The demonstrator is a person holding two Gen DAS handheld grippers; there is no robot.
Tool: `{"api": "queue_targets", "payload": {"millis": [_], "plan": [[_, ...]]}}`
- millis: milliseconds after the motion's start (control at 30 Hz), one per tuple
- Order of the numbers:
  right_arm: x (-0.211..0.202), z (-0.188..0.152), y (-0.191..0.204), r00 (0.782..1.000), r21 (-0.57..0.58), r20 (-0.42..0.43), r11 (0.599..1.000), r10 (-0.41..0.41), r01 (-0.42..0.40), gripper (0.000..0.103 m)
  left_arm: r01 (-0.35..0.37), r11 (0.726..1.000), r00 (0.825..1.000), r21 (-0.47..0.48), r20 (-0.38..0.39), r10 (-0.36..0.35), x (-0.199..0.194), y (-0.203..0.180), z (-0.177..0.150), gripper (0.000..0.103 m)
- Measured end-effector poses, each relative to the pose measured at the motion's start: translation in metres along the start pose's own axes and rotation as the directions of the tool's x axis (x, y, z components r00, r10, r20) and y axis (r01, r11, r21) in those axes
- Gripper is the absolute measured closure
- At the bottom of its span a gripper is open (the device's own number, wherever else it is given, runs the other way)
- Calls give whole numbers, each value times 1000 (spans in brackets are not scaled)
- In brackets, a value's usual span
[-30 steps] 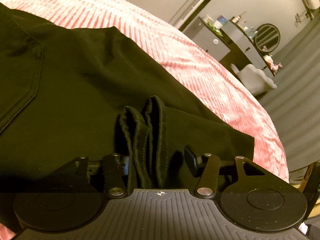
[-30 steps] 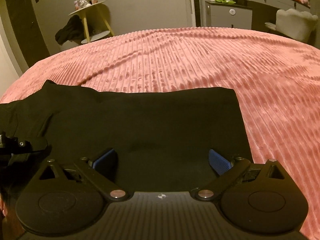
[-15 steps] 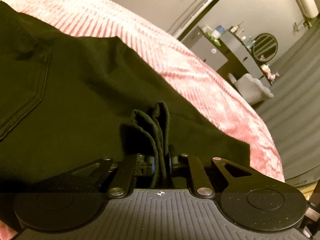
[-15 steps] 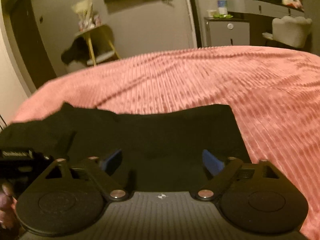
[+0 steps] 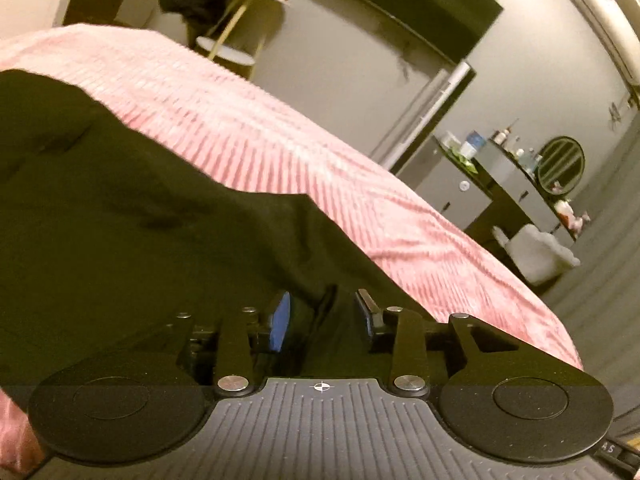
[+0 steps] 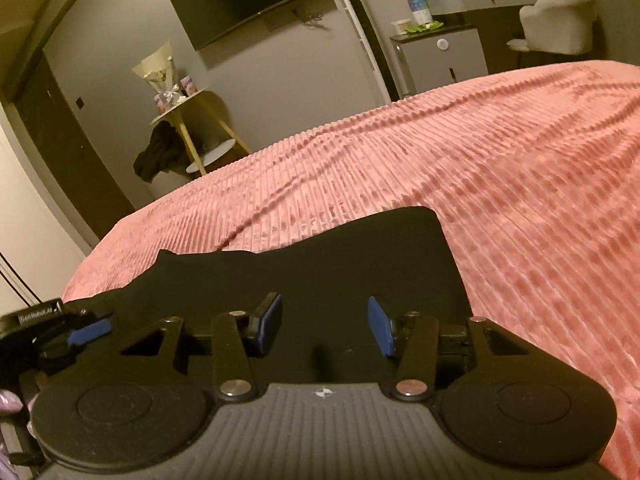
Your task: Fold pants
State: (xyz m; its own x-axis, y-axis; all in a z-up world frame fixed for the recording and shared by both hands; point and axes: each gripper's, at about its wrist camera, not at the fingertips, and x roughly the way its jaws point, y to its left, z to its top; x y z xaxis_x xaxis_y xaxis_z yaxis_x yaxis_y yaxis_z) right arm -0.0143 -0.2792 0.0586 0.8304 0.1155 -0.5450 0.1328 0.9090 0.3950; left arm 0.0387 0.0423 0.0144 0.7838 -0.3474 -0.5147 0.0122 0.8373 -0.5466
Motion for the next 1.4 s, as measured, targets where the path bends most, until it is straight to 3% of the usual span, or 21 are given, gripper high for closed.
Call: {"api": "queue_targets", "payload": {"millis": [33, 167, 233, 333, 433, 567, 667, 733, 933, 1167, 1267, 1333, 1400], "plan": [[1, 0, -1, 1000, 10, -4, 1000, 2, -2, 55, 17, 999, 1000, -27, 0, -17, -1, 2, 1, 51], [0, -2, -7, 998, 76, -39, 996, 44, -41, 55, 59, 998, 998, -29, 3, -59, -2, -2, -2, 43], [8, -4, -5, 994, 67, -100, 997, 42, -35, 54, 69, 998, 997, -2, -23, -69, 3, -6, -4, 29], [27, -8, 0, 983, 36, -182, 999, 18, -11, 49, 55, 997, 996, 62, -69, -51, 13, -16, -10, 26], [35, -9, 3, 983, 19, -183, 1000, 26, -22, 39, 4, 993, 993, 120, -114, 9, 22, -21, -18, 26], [38, -11, 4, 984, 12, -174, 999, 47, -45, 29, -10, 996, 989, 85, -147, 22, 28, -12, -17, 33], [41, -13, 6, 982, 10, -175, 997, 72, -71, 15, -11, 999, 989, 45, -148, 18, 29, -6, -16, 37], [42, -13, 8, 981, 3, -179, 997, 76, -76, 13, -14, 999, 988, 29, -153, 18, 29, -3, -14, 42], [43, -13, 9, 981, 0, -178, 997, 73, -74, 12, -9, 1000, 982, -28, -190, 3, 34, 5, -12, 50], [44, -14, 13, 982, -33, -182, 997, 56, -63, 12, 6, 1000, 974, 20, -228, -2, 40, -1, -18, 50], [43, -13, 13, 982, -37, -181, 997, 55, -62, 12, 11, 1000, 970, 6, -242, -9, 43, 0, -20, 61], [43, -14, 14, 982, -45, -181, 997, 50, -59, 12, -13, 999, 971, 41, -236, 22, 44, -1, -21, 78], [42, -14, 16, 983, -59, -178, 997, 43, -54, 13, -39, 996, 973, 74, -226, 55, 43, -3, -21, 86]]}}
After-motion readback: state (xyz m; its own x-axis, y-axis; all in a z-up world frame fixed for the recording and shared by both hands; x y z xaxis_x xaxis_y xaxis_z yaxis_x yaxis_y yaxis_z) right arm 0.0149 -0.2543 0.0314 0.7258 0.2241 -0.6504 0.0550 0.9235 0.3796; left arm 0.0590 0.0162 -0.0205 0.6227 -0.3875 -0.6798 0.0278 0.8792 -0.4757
